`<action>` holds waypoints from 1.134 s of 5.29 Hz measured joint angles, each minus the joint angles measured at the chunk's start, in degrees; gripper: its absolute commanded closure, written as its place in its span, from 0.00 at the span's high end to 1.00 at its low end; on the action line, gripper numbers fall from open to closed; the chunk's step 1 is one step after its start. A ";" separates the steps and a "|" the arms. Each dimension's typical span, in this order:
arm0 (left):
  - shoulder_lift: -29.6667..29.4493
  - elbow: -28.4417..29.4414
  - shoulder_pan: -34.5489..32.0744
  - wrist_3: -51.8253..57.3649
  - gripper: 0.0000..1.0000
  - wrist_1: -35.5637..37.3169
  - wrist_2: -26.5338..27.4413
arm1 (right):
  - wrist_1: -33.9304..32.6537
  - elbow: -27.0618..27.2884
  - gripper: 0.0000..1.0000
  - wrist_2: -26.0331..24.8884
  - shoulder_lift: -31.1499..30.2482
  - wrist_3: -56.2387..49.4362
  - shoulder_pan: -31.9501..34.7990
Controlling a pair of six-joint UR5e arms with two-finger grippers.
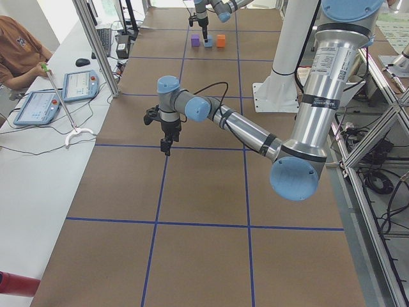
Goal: Place blue block between orange and purple blocks
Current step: 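Open the right gripper and lift it away from the cubes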
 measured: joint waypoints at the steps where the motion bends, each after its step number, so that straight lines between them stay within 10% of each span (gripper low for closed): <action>1: 0.00 -0.01 0.00 0.00 1.00 0.00 0.00 | -0.05 1.58 1.00 0.02 -0.35 0.03 0.60; 4: 0.41 -1.21 -0.77 0.53 1.00 0.00 -0.23 | -0.57 9.02 1.00 1.48 -2.95 -2.67 10.46; 6: 1.98 -1.83 -6.68 6.84 1.00 0.48 -5.47 | -1.69 4.58 1.00 5.95 -3.54 -19.01 22.35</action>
